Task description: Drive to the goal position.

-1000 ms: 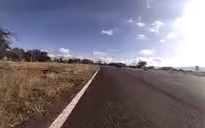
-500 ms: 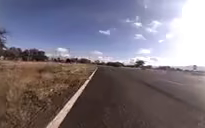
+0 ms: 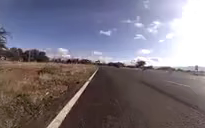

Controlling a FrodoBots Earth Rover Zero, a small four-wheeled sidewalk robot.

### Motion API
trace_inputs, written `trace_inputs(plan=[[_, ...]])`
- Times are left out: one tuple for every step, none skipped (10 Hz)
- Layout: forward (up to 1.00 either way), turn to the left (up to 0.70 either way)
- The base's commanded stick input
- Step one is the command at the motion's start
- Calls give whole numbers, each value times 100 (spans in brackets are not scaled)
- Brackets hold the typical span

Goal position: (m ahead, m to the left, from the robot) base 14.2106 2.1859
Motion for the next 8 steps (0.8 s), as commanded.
trace_inputs(plan=[[45,0],[45,0],[45,0],[45,0],[45,0],[45,0],[45,0],[45,0]])
